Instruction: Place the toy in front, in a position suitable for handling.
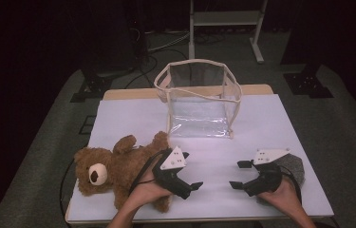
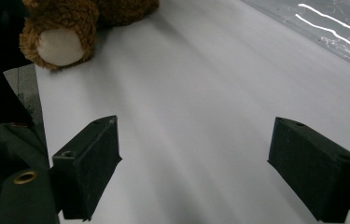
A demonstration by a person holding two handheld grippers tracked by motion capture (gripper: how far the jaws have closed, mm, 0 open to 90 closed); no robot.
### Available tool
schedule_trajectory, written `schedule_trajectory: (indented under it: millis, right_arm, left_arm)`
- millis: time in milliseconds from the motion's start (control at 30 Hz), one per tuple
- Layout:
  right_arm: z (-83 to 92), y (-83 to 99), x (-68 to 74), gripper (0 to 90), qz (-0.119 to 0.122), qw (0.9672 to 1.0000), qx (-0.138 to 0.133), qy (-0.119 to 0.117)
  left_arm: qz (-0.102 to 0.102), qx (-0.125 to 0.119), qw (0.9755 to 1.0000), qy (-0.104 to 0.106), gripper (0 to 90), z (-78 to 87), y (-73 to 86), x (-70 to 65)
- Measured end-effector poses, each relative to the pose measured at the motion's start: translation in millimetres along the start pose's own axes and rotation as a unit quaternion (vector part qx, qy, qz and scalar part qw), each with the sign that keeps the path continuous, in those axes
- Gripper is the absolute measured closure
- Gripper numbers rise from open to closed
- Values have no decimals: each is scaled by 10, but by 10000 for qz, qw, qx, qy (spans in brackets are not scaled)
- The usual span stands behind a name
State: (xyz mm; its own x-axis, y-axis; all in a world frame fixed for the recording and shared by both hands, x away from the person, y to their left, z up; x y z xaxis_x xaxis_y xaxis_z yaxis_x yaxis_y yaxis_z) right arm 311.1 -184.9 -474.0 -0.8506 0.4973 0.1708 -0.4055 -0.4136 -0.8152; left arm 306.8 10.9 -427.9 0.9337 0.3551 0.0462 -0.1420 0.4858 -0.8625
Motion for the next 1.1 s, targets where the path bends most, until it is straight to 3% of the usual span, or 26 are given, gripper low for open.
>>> schedule_trajectory:
  millis: [500,767,800,967,1100]
  right_arm:
    - [83,25,17,150,-38,9999,-66,84]
    - [77,-4,37,150,-90,9998,-162,45]
    - [51,-13,48,150,-155,9997,-171,-63]
    - [-8,-23,92,150,-98,9998,-99,-115]
    - [-45,-37,142,150,-33,9998,-79,-169]
  left_arm:
    - [-396,-236,9987,-211,19,258,-123,137]
    - [-425,-375,9976,-395,19,429,-183,197]
    - [-436,-379,9973,-456,19,481,-160,215]
    - [-482,-324,9968,-553,19,615,-125,258]
    - [-533,-317,9953,-750,19,807,-116,343]
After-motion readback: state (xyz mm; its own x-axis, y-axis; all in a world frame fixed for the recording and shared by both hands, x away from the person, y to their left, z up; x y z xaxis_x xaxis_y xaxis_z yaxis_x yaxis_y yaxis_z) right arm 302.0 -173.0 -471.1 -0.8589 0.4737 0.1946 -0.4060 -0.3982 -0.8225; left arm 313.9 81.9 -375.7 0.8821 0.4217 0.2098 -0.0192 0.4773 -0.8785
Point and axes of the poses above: each handheld gripper's, and its own axes: z roughly backward along the jaws, y roughly out of its underside, x roughly to its left, the point moved 8 cm from there along -z, roughly forward along the jaws, and after that the axes turned 2 degrees about -x, right-handed, at the moved point
